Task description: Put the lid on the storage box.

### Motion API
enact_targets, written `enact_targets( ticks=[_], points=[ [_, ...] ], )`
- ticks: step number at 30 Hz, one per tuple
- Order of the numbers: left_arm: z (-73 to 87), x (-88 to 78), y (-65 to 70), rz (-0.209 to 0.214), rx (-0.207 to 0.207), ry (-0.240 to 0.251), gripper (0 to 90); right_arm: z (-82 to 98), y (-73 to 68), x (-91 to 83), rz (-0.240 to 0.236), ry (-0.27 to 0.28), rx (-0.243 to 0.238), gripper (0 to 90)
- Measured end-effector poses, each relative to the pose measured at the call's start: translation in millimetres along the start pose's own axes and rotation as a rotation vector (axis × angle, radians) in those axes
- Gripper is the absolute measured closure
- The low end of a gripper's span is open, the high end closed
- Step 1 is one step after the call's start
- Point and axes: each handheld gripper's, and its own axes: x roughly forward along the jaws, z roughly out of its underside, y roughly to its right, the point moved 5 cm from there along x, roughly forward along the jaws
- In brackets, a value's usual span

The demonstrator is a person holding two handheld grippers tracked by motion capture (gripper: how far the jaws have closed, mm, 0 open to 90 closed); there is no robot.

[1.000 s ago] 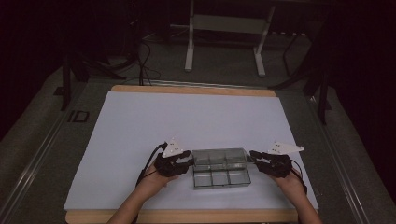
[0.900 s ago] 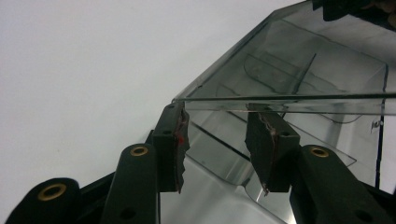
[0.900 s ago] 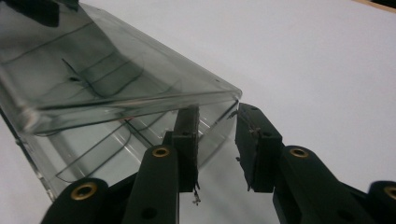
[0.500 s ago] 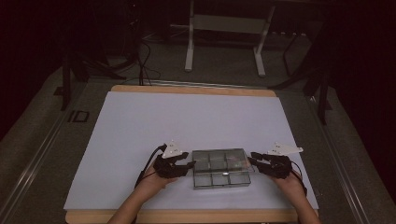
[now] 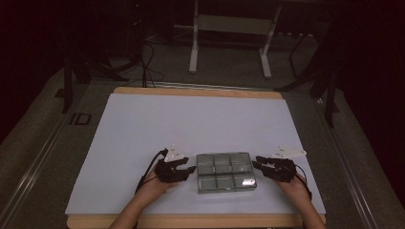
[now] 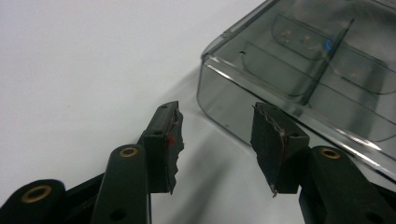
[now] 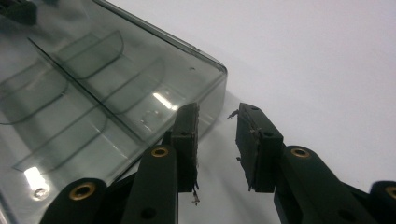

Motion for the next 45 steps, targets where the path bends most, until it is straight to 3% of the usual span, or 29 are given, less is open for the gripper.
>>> enact_targets(
  ticks=[4, 9, 11, 14, 17, 20, 24, 31, 45],
  points=[
    [-0.3, -0.5, -4.7, -0.012, -0.017, 0.015, 47.9, 2.5, 5.0, -0.9, 0.015, 0.001, 0.0, 65.1],
    [-1.1, -0.9, -9.2, -0.009, -0.051, 0.036, 35.3, 6.1, 10.0, -2.0, 0.043, 0.012, -0.011, 48.5],
    [-0.6, 0.4, -10.3, -0.023, -0.05, 0.031, 22.8, 7.6, 11.8, -1.8, 0.053, 0.02, -0.004, 39.6],
    [-0.4, 1.5, -13.6, -0.048, -0.063, 0.032, 14.4, 9.1, 13.9, -2.0, 0.059, 0.032, 0.011, 27.4],
    [0.4, 1.4, -18.1, -0.07, -0.068, 0.025, 2.0, 9.3, 15.7, -3.8, 0.059, 0.057, 0.028, 21.4],
    [1.2, 0.5, -21.0, -0.107, -0.07, 0.028, 1.9, 8.2, 18.1, -6.6, 0.061, 0.084, 0.049, 19.3],
    [1.9, -0.7, -20.3, -0.109, -0.072, 0.034, 1.9, 8.7, 18.5, -7.1, 0.061, 0.081, 0.043, 14.5],
    [1.0, -6.0, -19.5, -0.136, -0.049, 0.05, 1.9, 9.8, 17.1, -8.1, 0.065, 0.08, 0.032, 13.8],
    [5.4, -11.0, -16.3, -0.138, -0.049, 0.064, 2.0, 17.0, 20.7, -15.7, 0.087, 0.082, 0.048, 13.8]
  ],
)
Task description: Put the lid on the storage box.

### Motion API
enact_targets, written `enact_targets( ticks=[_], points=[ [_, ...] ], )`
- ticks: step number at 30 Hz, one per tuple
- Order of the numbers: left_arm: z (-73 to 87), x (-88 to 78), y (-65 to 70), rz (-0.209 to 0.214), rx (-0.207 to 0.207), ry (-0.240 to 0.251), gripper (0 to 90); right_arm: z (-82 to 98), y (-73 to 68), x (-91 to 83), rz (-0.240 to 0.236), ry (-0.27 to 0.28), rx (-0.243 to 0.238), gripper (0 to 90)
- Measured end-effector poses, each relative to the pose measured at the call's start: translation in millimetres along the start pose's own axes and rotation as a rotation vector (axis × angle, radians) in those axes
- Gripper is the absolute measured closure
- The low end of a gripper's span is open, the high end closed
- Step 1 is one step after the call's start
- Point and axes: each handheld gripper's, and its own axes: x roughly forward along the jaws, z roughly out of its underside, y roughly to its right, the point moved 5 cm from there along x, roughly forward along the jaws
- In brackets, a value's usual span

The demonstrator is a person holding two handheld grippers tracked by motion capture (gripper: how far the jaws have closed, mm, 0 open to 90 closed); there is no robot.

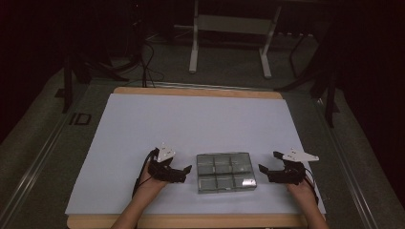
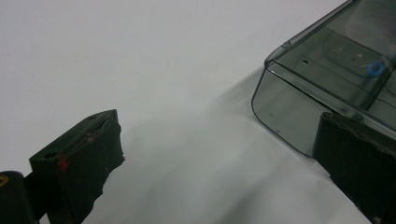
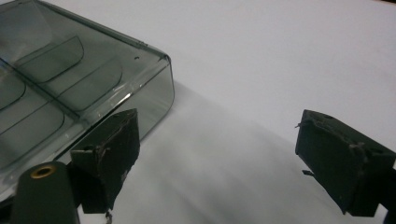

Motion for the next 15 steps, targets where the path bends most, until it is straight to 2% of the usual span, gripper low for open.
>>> enact_targets(
  ticks=[8, 15],
  points=[
    [2.2, -7.7, -0.2, -0.014, 0.027, 0.002, 2.0, 6.3, 4.0, -6.3, 0.015, -0.007, 0.004, 13.9],
    [6.9, -14.8, -3.4, -0.024, 0.021, 0.007, 2.0, 10.5, 8.1, -13.2, 0.04, -0.002, 0.005, 14.1]
  ],
)
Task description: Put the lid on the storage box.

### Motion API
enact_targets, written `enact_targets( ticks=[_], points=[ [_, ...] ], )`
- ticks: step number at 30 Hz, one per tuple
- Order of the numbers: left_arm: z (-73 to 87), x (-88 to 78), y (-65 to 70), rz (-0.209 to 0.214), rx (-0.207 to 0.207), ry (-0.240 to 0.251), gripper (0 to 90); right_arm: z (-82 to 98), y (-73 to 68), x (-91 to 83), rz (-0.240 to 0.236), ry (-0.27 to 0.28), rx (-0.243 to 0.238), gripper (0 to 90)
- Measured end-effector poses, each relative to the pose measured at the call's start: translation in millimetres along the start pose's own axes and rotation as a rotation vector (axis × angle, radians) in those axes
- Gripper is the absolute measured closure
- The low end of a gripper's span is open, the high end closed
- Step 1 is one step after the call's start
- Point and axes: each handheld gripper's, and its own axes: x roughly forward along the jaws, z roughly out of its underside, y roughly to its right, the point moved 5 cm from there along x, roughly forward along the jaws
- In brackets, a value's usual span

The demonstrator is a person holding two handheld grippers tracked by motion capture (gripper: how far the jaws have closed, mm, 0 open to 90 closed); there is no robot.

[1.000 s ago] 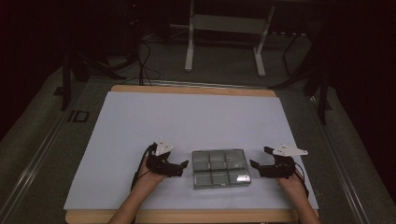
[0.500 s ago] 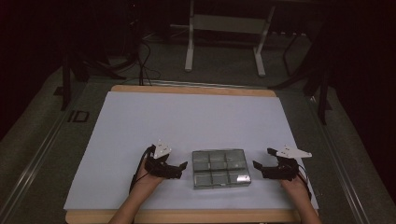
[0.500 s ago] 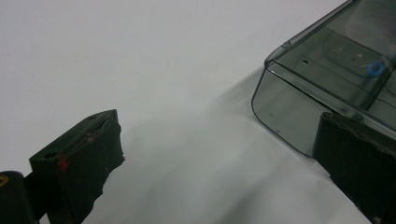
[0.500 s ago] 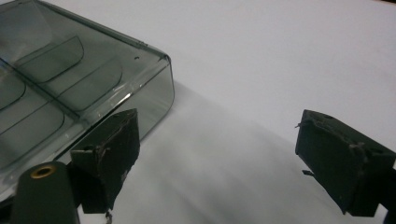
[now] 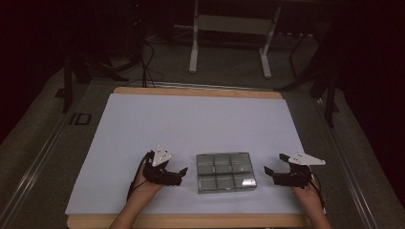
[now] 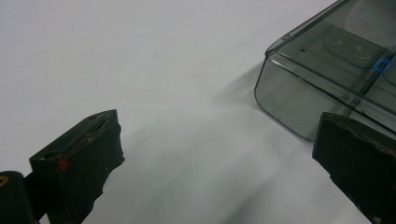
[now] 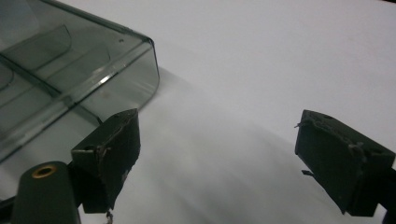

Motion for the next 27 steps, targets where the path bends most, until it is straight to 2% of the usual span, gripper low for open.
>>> enact_targets(
  ticks=[9, 18, 27],
  points=[
    [7.8, -9.6, -7.5, -0.021, -0.01, 0.003, 2.0, 5.6, 2.6, -6.6, 0.033, 0.0, -0.006, 14.1],
    [14.6, -18.5, -13.5, -0.037, -0.026, 0.009, 2.0, 9.3, 5.6, -13.5, 0.049, 0.001, 0.009, 14.0],
    [20.3, -26.7, -18.1, -0.06, -0.018, 0.011, 2.0, 15.2, 10.0, -18.6, 0.068, 0.003, 0.024, 14.0]
  ],
)
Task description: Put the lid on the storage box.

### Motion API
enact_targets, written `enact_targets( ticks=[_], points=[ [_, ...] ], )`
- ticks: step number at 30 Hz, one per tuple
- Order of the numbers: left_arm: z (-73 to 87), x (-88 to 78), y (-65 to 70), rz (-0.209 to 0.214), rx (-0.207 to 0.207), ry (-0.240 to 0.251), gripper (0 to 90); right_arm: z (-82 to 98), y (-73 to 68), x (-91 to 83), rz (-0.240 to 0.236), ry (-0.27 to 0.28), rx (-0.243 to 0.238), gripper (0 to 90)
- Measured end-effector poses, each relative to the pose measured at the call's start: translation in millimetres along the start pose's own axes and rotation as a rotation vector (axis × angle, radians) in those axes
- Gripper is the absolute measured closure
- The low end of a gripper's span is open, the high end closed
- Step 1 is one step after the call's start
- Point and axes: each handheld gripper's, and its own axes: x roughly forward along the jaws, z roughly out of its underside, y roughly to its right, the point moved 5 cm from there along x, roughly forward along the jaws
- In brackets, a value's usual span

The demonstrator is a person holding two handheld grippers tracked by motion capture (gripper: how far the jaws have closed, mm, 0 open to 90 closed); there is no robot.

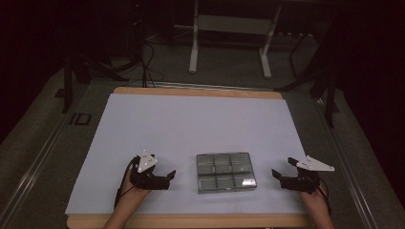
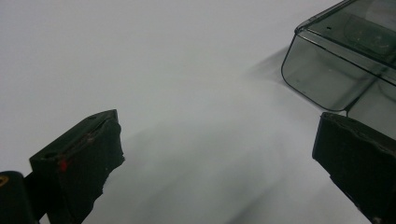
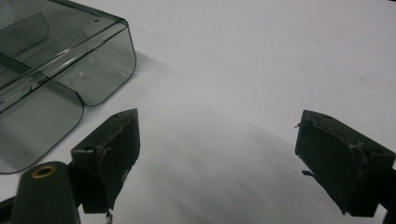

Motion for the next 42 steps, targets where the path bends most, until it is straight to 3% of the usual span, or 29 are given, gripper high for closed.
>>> enact_targets(
  ticks=[15, 27, 33, 42],
  points=[
    [8.6, -0.3, -4.9, -0.025, -0.023, 0.015, 2.0, 10.8, 2.0, 1.9, 0.02, -0.01, 0.006, 14.0],
    [10.4, -1.6, -2.8, -0.065, 0.005, 0.033, 2.0, 11.2, 0.0, 1.5, 0.073, 0.003, -0.022, 14.3],
    [10.6, -3.9, -4.5, -0.051, -0.016, 0.06, 2.0, 11.4, 0.3, 1.0, 0.091, 0.007, -0.015, 14.2],
    [10.7, -6.0, -5.8, -0.085, -0.031, 0.083, 2.0, 11.8, -0.4, 1.6, 0.107, 0.002, -0.026, 14.3]
  ],
)
